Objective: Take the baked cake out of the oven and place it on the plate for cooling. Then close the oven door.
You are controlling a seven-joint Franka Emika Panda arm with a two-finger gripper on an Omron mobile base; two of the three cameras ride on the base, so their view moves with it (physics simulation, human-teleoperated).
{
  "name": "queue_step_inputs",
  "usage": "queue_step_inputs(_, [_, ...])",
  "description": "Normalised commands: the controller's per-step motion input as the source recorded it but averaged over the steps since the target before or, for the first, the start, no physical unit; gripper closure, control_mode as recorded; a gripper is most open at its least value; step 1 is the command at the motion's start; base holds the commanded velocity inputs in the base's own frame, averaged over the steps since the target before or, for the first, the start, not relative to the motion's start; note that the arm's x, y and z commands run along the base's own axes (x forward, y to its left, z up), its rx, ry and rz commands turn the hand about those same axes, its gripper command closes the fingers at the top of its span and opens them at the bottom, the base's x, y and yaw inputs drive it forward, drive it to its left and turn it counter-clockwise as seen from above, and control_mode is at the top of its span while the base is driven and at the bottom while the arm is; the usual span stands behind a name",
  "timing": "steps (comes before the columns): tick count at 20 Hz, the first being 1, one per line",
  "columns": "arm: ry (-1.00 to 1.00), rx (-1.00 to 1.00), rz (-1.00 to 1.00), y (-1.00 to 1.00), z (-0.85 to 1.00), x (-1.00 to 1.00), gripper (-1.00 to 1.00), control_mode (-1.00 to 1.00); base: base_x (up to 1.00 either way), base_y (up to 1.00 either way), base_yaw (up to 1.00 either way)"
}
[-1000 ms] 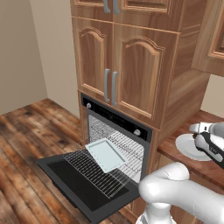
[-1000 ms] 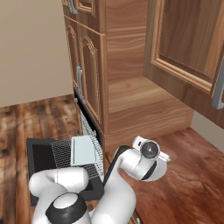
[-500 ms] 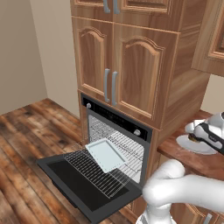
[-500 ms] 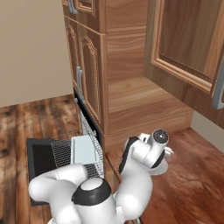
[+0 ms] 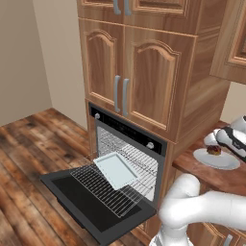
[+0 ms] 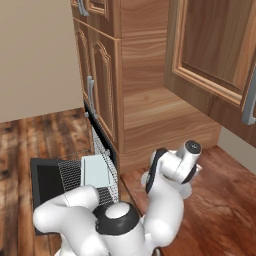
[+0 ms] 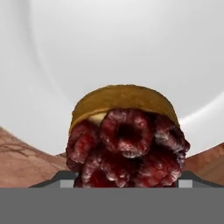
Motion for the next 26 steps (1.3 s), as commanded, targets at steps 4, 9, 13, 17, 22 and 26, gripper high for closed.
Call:
queue_step_inputs(4, [0.00,0.00,0.14,-0.01,-0.29,-0.21,1.00,-1.00,0.00,0.00,0.00])
queue_step_inputs(9, [0.00,0.00,0.13,0.00,-0.12,-0.58,-1.00,-1.00,0.00,0.00,0.00])
queue_step_inputs(13, [0.00,0.00,0.10,0.00,-0.01,-0.56,-1.00,-1.00,0.00,0.00,0.00])
queue_step_inputs(17, [-0.01,0.00,0.05,0.00,0.02,-0.45,-1.00,-1.00,0.00,0.00,0.00])
queue_step_inputs(22, [-0.04,0.00,0.00,0.18,0.20,-0.12,-1.00,-1.00,0.00,0.00,0.00])
queue_step_inputs(26, [-0.07,0.01,0.00,0.28,0.28,0.00,-1.00,-1.00,0.00,0.00,0.00])
